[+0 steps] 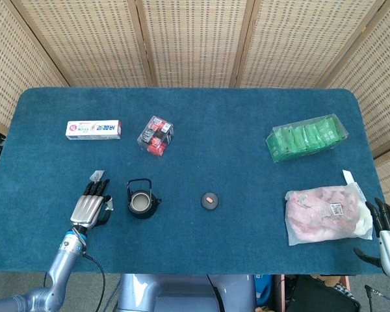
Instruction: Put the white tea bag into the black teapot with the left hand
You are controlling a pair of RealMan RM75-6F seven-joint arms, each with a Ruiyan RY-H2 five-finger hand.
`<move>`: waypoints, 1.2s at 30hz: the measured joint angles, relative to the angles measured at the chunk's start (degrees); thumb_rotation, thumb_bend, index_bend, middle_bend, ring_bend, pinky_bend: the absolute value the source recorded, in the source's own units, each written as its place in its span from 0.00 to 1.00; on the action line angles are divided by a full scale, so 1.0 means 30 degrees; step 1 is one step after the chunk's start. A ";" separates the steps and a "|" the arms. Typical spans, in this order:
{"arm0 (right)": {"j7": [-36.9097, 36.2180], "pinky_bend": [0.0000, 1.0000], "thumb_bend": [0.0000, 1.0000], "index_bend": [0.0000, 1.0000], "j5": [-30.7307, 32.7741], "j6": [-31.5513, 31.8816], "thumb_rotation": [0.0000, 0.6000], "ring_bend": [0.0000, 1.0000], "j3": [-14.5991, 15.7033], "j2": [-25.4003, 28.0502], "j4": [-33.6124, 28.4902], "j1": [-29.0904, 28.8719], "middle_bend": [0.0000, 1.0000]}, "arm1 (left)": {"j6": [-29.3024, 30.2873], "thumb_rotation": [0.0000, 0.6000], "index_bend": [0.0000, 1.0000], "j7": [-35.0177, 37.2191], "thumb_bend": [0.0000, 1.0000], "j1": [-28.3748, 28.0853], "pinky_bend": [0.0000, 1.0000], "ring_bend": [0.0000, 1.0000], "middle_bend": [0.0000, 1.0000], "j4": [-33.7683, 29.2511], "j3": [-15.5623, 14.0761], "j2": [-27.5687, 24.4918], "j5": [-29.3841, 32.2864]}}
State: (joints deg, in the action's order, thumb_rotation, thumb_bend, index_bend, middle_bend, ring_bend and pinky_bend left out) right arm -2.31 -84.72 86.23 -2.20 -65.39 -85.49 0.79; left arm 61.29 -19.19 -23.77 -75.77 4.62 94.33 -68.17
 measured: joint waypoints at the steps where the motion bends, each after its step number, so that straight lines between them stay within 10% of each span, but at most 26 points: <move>1: 0.0011 0.00 0.06 0.00 0.0001 0.0002 1.00 0.00 -0.0002 0.0003 -0.0012 0.0002 0.00 | 0.0002 1.00 0.56 0.0024 0.48 0.0001 0.00 0.00 0.05 0.0004 0.0007 -0.0001 0.0010; 36: -0.0058 0.00 0.06 0.00 -0.0322 0.0238 1.00 0.00 -0.0058 0.0018 -0.0142 -0.0026 0.00 | 0.3288 1.00 0.62 0.1905 0.49 0.0717 0.00 0.00 0.10 -0.3831 0.0203 -0.2755 -0.2830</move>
State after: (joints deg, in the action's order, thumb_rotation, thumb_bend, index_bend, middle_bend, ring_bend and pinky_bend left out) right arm -2.48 -85.69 86.95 -2.38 -65.34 -85.91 0.71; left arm 71.15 -13.48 -21.62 -87.27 5.23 86.07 -76.66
